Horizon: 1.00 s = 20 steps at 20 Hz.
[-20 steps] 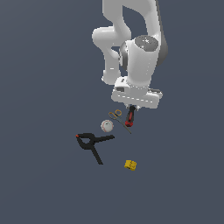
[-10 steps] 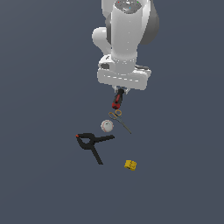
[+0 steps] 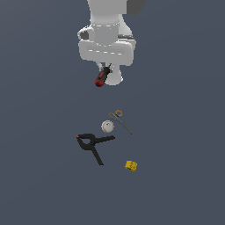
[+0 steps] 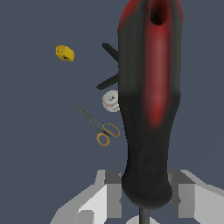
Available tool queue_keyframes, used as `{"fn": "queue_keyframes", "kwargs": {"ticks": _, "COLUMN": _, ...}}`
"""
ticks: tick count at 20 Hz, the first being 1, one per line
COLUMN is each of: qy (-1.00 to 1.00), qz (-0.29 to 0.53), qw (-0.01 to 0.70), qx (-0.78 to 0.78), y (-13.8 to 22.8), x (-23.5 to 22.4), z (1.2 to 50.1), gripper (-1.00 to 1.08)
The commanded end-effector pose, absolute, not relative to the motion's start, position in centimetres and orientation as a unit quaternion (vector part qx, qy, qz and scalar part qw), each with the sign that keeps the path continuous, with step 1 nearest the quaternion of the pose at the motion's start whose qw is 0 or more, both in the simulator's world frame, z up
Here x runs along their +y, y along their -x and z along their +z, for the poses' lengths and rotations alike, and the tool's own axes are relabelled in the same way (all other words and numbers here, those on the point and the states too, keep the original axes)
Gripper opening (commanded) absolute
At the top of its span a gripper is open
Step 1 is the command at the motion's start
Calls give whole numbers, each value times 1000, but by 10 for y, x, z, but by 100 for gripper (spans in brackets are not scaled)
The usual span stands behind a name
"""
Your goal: Pick up a designated object from a clutter of objects.
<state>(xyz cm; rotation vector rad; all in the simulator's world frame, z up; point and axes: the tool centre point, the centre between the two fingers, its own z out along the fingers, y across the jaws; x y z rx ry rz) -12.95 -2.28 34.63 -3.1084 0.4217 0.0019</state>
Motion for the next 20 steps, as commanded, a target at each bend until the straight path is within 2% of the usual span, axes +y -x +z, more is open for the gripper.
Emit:
{"fn": "queue_keyframes", "kwargs": {"ticks": 1, "qy": 991, "qz": 1, "qw": 2, "qx": 134, "y": 139, "x": -38, "z": 366, "gripper": -100}}
{"fn": "queue_keyframes", "kwargs": {"ticks": 11, "qy": 991, "qz": 0, "qw": 1, "qx": 135, "y": 164, "x": -83, "z": 423, "gripper": -100}}
{"fn": "queue_keyframes", "kwargs": {"ticks": 20, "qy": 991, "qz": 0, "qw": 0, "qx": 134, "y": 170, "x": -95, "z": 440, "gripper": -100}}
